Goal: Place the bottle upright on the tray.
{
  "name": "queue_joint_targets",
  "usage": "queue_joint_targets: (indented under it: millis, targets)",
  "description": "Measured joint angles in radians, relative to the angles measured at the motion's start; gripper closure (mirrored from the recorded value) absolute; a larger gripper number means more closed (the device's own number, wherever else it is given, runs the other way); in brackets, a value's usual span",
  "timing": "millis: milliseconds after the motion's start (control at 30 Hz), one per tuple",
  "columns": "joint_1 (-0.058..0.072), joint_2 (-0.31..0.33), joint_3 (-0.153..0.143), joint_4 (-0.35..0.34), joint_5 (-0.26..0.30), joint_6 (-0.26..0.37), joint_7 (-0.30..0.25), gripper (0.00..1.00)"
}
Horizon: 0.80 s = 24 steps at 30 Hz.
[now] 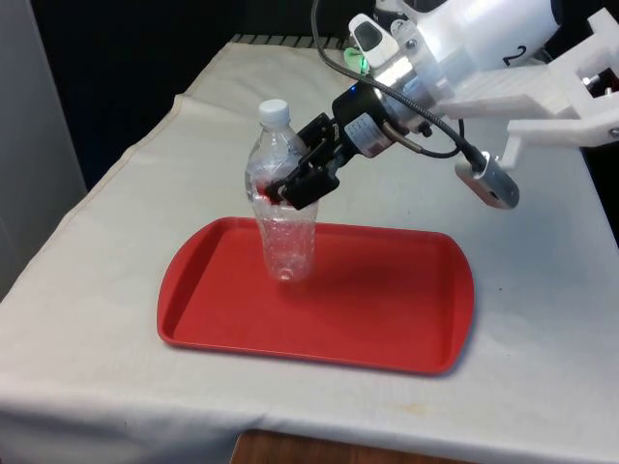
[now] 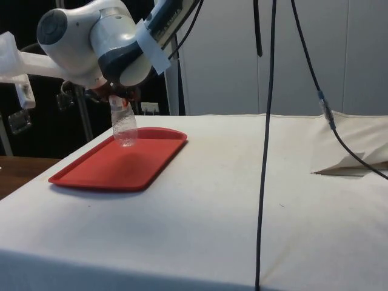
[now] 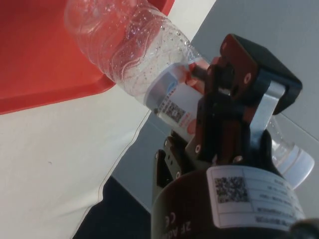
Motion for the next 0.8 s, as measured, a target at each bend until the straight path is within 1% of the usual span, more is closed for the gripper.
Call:
queue_joint_targets:
  millis: [800]
  targets:
    - [-0.004,0.029,0.005,0.001,0.002,0.003,0.004,1.0]
